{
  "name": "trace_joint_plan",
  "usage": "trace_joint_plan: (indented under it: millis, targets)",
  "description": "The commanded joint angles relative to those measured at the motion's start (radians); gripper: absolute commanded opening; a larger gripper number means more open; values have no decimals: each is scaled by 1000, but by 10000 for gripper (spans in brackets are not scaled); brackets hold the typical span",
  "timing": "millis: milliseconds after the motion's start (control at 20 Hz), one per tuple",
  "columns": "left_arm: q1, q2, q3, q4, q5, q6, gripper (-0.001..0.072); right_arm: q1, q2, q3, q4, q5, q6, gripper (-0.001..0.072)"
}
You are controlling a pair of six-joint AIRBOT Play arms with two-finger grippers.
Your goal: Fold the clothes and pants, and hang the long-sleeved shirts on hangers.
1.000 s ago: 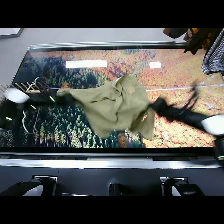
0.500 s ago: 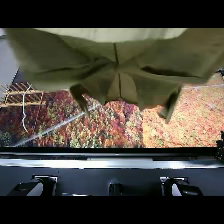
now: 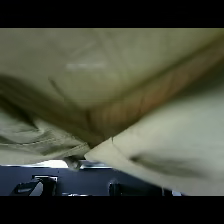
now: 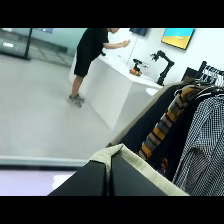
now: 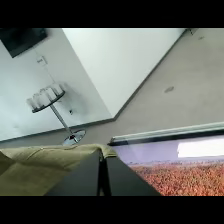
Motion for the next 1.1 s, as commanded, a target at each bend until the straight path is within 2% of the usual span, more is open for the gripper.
trace_joint_plan:
  millis: [0, 100, 200, 400, 550, 650, 800, 900, 950, 1000, 1050]
  targets:
    - [-3, -67, -59, 32, -51, -42, 21, 0, -144, 6, -18, 61, 92, 31]
    - [-29, -163, -127, 33, -76, -14, 21, 0, -289, 5, -18, 120, 142, 31]
    - [-78, -292, -195, 33, -62, 27, 21, 1, -455, 5, -14, 165, 149, 32]
    - [-185, -635, -242, 34, 61, 127, 21, 104, -809, 5, -63, 153, 144, 32]
    - [-232, -869, -241, 30, 257, 131, 21, 206, -1045, 5, -135, -5, 91, 31]
    - [-241, -984, -225, -35, 344, 131, 21, 249, -1167, 5, -156, -140, 88, 32]
    - [-243, -1099, -211, -132, 355, 131, 21, 285, -1278, 5, -161, -265, 104, 32]
    - [-243, -1141, -211, -166, 309, 129, 23, 300, -1315, 5, -161, -272, 103, 35]
    - [-242, -1152, -211, -183, 281, 127, 55, 300, -1321, 5, -161, -259, 99, 50]
    - [-240, -1153, -211, -193, 258, 127, 222, 299, -1318, 6, -161, -235, 93, 131]
    - [-236, -1146, -211, -196, 242, 123, 488, 295, -1307, 6, -162, -202, 92, 254]
